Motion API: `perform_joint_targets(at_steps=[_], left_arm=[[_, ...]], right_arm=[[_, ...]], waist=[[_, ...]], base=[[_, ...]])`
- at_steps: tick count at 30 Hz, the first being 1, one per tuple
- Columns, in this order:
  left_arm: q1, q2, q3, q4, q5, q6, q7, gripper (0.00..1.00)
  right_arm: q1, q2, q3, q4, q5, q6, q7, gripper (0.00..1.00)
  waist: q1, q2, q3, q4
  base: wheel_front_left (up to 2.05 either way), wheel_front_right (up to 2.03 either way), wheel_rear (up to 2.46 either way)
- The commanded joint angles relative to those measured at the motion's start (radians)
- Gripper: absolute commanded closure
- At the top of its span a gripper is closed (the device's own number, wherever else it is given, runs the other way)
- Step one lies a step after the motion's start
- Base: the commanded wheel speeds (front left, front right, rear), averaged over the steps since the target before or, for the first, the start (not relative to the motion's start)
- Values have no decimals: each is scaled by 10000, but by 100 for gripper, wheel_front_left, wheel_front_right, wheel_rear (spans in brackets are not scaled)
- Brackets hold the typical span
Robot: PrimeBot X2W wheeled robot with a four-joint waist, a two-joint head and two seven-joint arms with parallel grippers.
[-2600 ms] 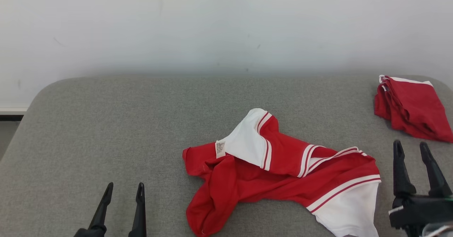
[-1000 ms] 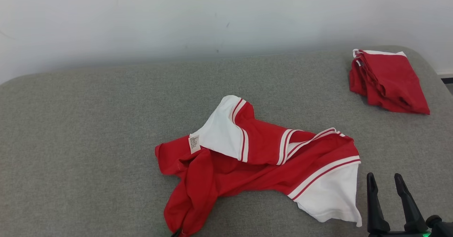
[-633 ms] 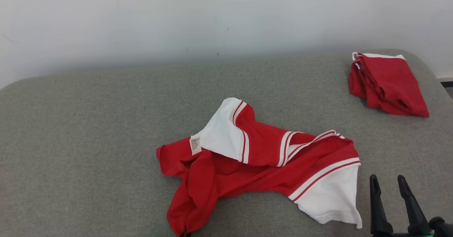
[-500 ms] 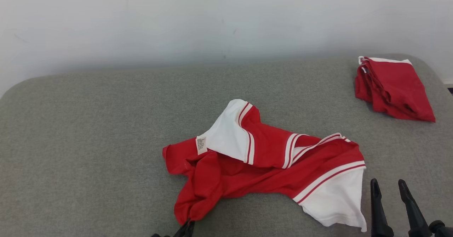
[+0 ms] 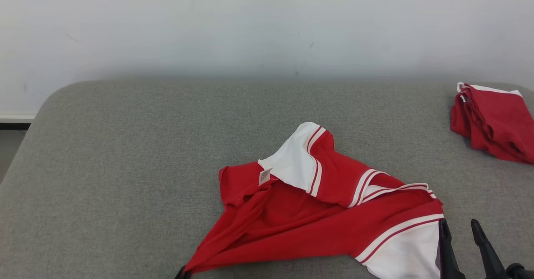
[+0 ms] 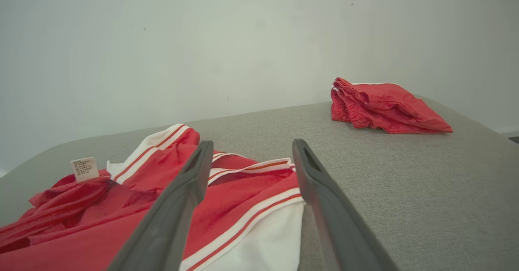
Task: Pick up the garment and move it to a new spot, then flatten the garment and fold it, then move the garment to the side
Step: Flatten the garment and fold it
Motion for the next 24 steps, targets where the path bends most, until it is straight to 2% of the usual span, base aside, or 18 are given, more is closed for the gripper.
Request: perform_joint_targets(at_steps=[1, 9, 10, 11, 12, 13, 24], left_arm=[[105, -40, 98, 41, -109, -7, -29, 100], [376, -308, 445, 942, -260, -9, -29, 100], [334, -330, 421, 983, -196, -17, -29, 91], [279, -364, 444, 910, -145, -23, -29, 23], [248, -416, 475, 807, -122, -27, -29, 3], [245, -463, 531, 661, -67, -30, -29, 0], [774, -823, 1329, -2474, 821, -31, -29, 0]], right_arm=[[-4, -85, -56, 37, 23, -21, -1, 0], [5, -135, -143, 197, 38, -21, 61, 0], [20, -138, -169, 225, 38, -21, 68, 0], [36, -135, -189, 240, 37, -21, 72, 0], [42, -127, -216, 249, 35, -21, 71, 0], [47, -124, -220, 266, 37, -21, 72, 0], [-20, 22, -192, 435, 63, -21, -18, 0]], waist=[[0, 0, 8, -4], [0, 0, -11, -26], [0, 0, -25, 6], [0, 0, -35, 40], [0, 0, -50, 81], [0, 0, -65, 123], [0, 0, -95, 507]], base=[[0, 0, 0], [0, 0, 0], [0, 0, 0], [0, 0, 0], [0, 0, 0], [0, 0, 0], [0, 0, 0]])
